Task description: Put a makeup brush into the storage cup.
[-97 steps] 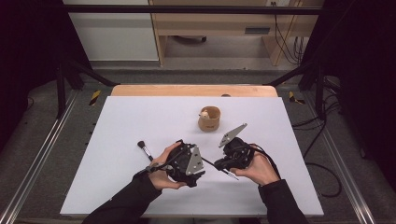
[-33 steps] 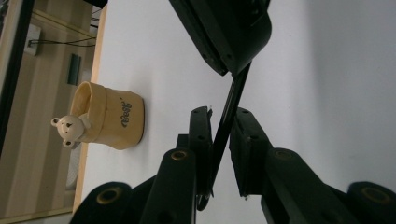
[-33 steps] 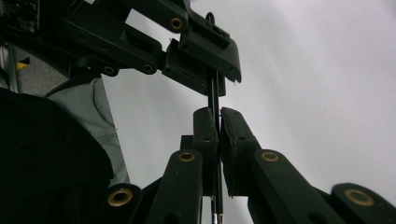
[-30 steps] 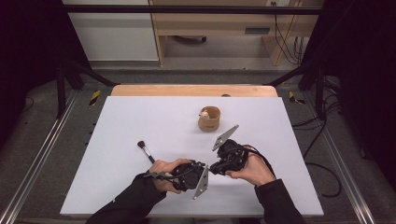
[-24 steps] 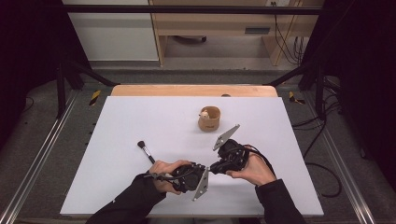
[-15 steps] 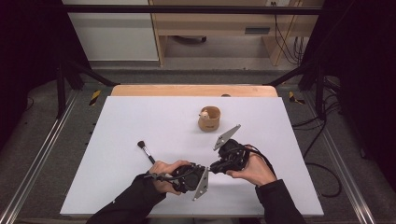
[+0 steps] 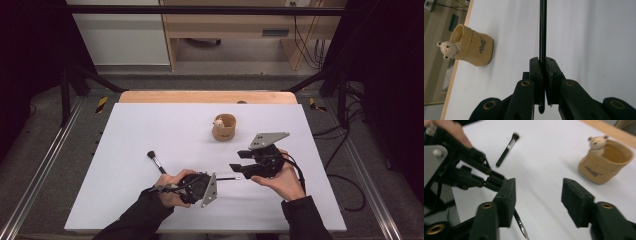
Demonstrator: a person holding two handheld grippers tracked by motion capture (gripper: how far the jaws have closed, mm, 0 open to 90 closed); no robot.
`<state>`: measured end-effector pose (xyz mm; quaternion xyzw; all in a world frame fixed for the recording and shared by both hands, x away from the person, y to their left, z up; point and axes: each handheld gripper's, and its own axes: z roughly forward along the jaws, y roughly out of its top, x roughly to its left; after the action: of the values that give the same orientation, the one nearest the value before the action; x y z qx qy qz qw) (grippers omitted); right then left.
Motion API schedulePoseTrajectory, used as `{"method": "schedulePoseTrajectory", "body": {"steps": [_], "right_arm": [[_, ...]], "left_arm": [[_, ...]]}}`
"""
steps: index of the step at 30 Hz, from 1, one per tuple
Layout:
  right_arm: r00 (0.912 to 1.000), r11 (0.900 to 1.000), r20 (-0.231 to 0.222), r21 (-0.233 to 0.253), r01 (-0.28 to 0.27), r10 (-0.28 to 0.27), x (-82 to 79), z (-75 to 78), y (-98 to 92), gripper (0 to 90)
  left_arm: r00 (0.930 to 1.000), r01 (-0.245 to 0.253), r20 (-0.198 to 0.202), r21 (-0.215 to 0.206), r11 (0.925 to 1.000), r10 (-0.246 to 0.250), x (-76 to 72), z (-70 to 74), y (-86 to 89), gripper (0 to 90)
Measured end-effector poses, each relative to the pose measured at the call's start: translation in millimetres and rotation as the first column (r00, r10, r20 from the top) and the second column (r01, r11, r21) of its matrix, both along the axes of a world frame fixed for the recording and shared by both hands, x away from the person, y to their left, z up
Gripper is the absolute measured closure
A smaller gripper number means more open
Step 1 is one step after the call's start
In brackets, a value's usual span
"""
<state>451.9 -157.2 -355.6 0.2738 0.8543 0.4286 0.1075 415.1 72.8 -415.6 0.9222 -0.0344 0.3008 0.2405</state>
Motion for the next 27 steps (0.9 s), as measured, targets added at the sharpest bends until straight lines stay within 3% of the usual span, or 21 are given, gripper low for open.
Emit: {"method": "schedulePoseTrajectory", "body": {"steps": [2, 7, 14, 16, 19, 23, 25, 27], "right_arm": [[0.9989, 0.998, 0.014, 0.046, 0.043, -0.044, -1.8, 2.4, -7.1, 37.2], [0.9933, 0.991, 0.048, 0.088, 0.101, -0.105, -4.4, 2.9, -18.4, 25.3], [0.9844, 0.975, 0.044, 0.155, 0.161, -0.170, -5.9, -2.2, -30.8, 19.0], [0.9803, 0.967, 0.037, 0.173, 0.185, -0.194, -7.0, -4.5, -33.2, 18.0], [0.9768, 0.962, 0.042, 0.190, 0.199, -0.210, -9.0, -8.3, -36.4, 17.9], [0.9729, 0.955, 0.051, 0.209, 0.210, -0.226, -12.4, -14.2, -40.0, 17.7], [0.9710, 0.953, 0.055, 0.211, 0.216, -0.232, -13.9, -16.8, -41.0, 17.6], [0.9723, 0.951, 0.048, 0.225, 0.212, -0.229, -15.3, -20.2, -42.1, 17.5]], "left_arm": [[0.9998, -0.016, -0.014, -0.018, 0.9997, 0.016, 0.7, -0.4, 2.5, 85.0], [0.9953, -0.073, -0.068, -0.070, 0.9949, 0.068, 3.2, -3.4, 8.9, 85.0], [0.9844, -0.144, -0.124, -0.150, 0.9782, 0.126, 5.1, -6.2, 16.9, 84.9], [0.9794, -0.167, -0.142, -0.175, 0.9704, 0.143, 5.7, -5.9, 19.4, 84.8], [0.9692, -0.209, -0.177, -0.223, 0.9522, 0.171, 5.9, -6.3, 22.8, 84.8], [0.9568, -0.255, -0.206, -0.256, 0.9325, 0.205, 6.5, -6.3, 27.9, 84.9], [0.9517, -0.271, -0.216, -0.259, 0.9269, 0.218, 7.0, -5.5, 29.9, 84.9], [0.9453, -0.294, -0.227, -0.280, 0.9140, 0.234, 7.0, -5.5, 31.0, 84.9]]}}
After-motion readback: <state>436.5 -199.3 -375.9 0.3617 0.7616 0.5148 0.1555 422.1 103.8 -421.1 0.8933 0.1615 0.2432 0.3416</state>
